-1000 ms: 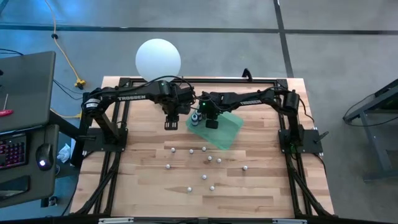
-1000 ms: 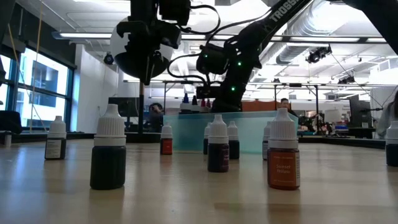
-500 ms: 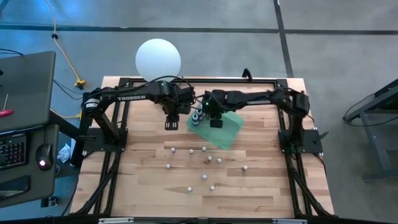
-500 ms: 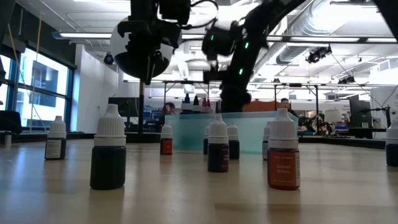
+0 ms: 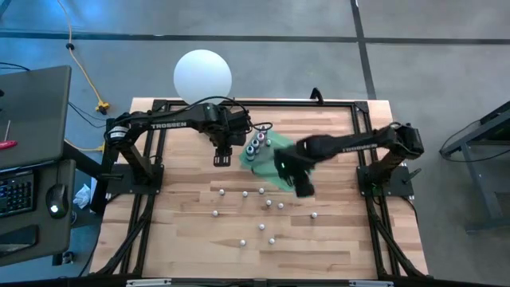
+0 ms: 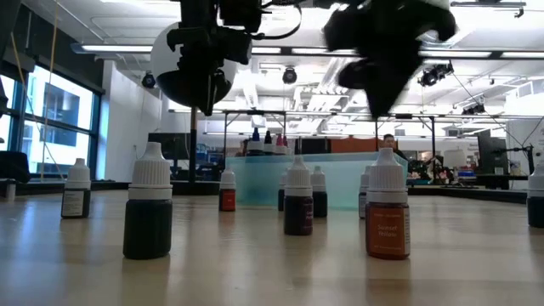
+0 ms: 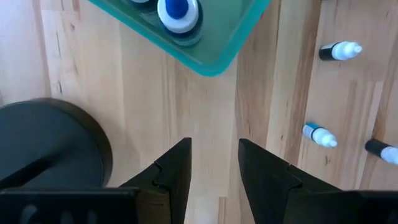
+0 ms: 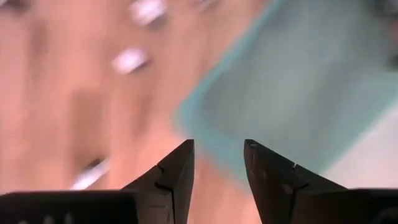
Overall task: Pick & Place food coloring
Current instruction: Put the top small green food coloring bottle into the green container
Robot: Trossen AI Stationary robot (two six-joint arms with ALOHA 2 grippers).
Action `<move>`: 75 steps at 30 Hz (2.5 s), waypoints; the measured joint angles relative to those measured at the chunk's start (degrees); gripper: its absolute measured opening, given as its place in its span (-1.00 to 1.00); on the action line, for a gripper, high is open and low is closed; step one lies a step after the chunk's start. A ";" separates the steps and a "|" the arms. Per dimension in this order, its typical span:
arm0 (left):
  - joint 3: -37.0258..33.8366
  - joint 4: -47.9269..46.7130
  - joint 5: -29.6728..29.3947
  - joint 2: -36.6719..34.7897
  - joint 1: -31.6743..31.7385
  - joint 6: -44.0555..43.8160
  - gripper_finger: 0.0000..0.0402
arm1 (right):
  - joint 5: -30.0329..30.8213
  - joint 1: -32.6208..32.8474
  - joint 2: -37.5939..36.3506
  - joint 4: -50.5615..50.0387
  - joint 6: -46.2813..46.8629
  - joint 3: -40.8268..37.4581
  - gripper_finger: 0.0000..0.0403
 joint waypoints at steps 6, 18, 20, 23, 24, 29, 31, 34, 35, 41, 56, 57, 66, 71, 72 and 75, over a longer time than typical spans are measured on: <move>0.00 1.45 0.15 0.00 -0.02 -1.16 -0.36 | 1.58 9.26 0.00 -10.31 12.68 -0.18 -0.34; 0.00 3.38 0.20 0.00 -0.02 -1.16 -0.36 | -2.59 19.75 0.00 -0.25 32.41 -9.51 -0.34; 0.00 3.85 0.22 0.00 -0.02 -1.16 -0.36 | -2.36 21.31 0.00 1.61 33.44 -10.02 -0.34; 0.00 4.94 0.25 0.00 -0.02 -1.18 -0.36 | -2.35 23.02 0.00 4.25 35.09 -12.12 -0.34; 0.00 4.99 0.26 0.00 -0.02 -1.18 -0.36 | -2.25 23.37 0.00 5.70 35.86 -13.13 -0.34; 0.00 5.73 2.04 0.00 -0.02 -1.24 -0.36 | -2.28 23.74 0.00 13.94 36.58 -17.91 -0.34; 0.00 5.86 3.40 0.00 -0.02 -1.29 -0.36 | -2.20 23.74 0.00 14.64 36.52 -19.11 -0.34; 0.00 5.85 5.26 0.00 -0.02 -1.31 -0.36 | -2.07 23.74 0.00 15.06 36.49 -21.17 -0.34; 0.00 5.85 5.70 0.00 -0.02 -1.31 -0.36 | -2.10 23.74 0.00 15.21 36.49 -21.90 -0.34; 0.00 6.04 6.26 0.00 -0.02 -1.29 -0.36 | -2.31 23.32 0.00 20.73 36.49 -26.02 -0.34; 0.00 6.01 6.26 0.00 -0.02 -1.24 -0.36 | -3.92 22.85 0.00 23.09 35.93 -26.32 -0.41; 0.00 6.01 6.26 0.00 -0.02 -1.24 -0.36 | -3.89 22.84 0.00 23.26 35.99 -26.32 -0.44; 0.00 4.81 6.26 0.00 -0.02 -1.24 -0.36 | -6.67 19.17 -0.14 23.65 36.45 -26.03 -0.69; 0.00 -1.49 7.63 0.00 -0.02 -1.22 -0.36 | -4.28 15.24 -1.80 12.76 34.21 -19.32 -0.65; 0.00 -2.82 9.03 0.00 -0.05 -1.23 -0.36 | -2.32 14.71 -2.34 9.76 32.60 -17.22 -0.65; 0.00 -4.24 13.00 0.00 -1.01 -1.14 -0.36 | 5.79 12.71 -3.91 3.26 27.05 -10.56 -0.66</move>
